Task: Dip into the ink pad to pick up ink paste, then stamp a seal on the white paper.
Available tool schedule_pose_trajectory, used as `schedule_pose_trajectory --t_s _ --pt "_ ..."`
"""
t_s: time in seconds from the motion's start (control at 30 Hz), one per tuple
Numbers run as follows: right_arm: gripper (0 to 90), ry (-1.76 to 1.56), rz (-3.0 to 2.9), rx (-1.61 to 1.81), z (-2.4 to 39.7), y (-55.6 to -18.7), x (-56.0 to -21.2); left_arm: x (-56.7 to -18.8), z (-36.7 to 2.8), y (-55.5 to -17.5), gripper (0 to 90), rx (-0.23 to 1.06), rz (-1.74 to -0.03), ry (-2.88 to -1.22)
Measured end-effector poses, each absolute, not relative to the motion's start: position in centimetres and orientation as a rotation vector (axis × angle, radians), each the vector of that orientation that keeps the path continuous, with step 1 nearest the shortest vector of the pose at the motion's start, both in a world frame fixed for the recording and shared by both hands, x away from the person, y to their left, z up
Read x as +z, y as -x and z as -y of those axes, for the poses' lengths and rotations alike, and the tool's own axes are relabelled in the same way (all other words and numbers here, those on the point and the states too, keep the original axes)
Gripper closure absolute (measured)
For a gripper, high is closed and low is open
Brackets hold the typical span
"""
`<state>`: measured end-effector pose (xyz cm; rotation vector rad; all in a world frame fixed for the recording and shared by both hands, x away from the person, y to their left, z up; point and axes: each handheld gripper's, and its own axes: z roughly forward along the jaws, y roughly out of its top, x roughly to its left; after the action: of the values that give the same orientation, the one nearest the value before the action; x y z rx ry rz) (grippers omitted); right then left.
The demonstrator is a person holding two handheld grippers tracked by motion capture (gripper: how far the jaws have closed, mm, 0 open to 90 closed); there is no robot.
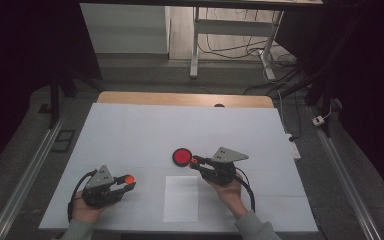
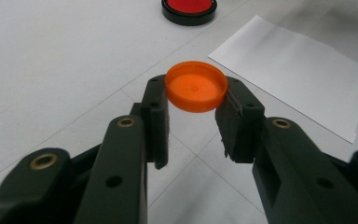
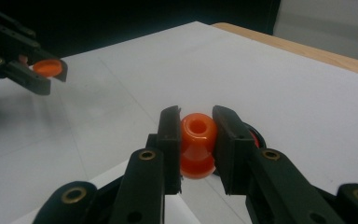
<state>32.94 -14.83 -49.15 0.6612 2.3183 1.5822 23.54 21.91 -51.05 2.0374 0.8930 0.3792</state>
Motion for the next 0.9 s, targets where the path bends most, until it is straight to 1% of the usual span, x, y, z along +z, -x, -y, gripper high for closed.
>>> schedule_pose_trajectory --t_s 0.9 --pt "72.9 -0.624 -2.360 1.580 15.3 -31.3 -49.2 -51.0 -21.9 -23.6 65.3 0.378 -0.890 -2.038"
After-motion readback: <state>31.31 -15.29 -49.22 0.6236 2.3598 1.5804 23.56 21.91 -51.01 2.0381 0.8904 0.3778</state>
